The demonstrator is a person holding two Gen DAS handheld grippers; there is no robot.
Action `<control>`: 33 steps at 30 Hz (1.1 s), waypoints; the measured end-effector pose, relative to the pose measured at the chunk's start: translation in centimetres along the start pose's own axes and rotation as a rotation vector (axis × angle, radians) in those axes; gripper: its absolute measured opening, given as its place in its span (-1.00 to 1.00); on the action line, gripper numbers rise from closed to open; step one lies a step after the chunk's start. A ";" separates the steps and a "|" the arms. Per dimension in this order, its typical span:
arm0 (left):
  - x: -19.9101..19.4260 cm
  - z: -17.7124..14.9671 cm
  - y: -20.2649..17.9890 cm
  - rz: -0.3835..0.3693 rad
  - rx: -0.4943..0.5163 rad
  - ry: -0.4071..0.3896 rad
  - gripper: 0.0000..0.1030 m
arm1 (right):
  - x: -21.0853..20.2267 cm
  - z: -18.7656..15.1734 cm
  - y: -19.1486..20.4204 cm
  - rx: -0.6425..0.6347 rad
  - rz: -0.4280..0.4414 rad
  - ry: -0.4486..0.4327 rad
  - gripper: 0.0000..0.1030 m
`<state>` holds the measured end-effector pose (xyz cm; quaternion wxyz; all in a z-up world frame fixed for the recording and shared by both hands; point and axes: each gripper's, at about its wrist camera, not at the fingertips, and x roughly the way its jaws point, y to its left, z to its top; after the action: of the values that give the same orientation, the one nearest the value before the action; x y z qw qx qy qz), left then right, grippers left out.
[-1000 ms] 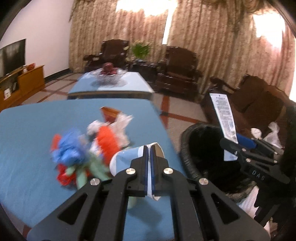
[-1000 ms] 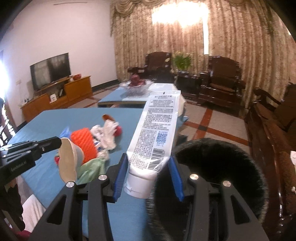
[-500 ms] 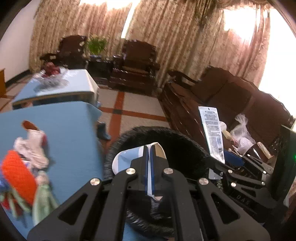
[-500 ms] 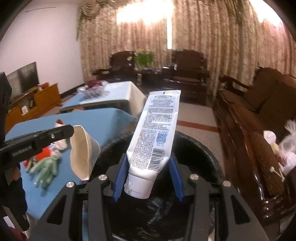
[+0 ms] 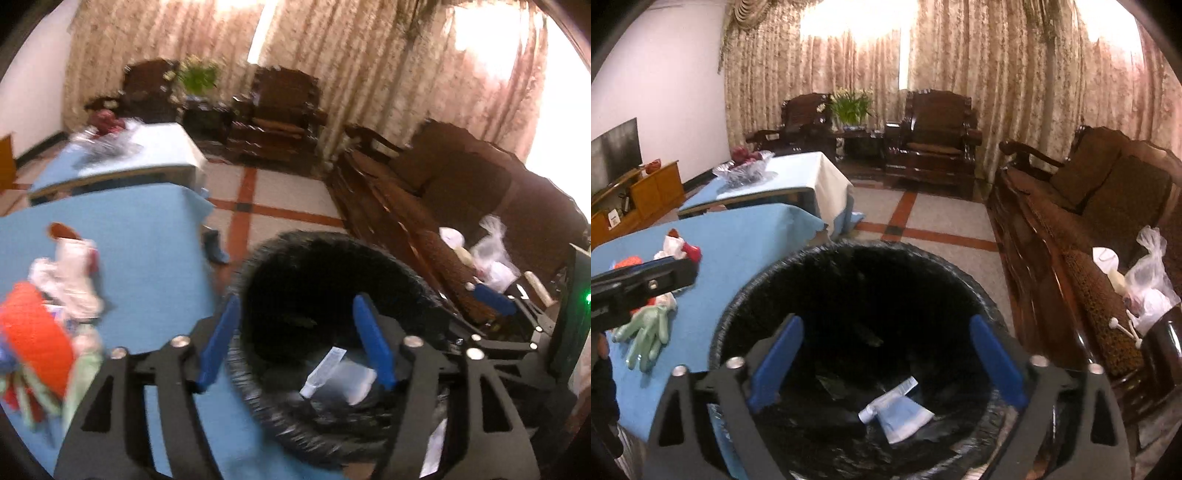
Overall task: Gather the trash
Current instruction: 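Move both tools back to the trash pile on the table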
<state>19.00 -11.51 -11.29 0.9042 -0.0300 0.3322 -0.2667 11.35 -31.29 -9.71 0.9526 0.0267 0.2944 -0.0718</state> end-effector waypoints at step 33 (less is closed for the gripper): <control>-16.0 -7.8 21.5 0.605 -0.220 -0.115 0.76 | 4.3 -0.1 27.5 -0.253 0.508 0.048 0.41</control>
<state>13.97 15.84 -12.97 0.9510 -0.0425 0.3015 0.0535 18.97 -4.65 -11.98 0.9286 -0.0179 0.3074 0.2071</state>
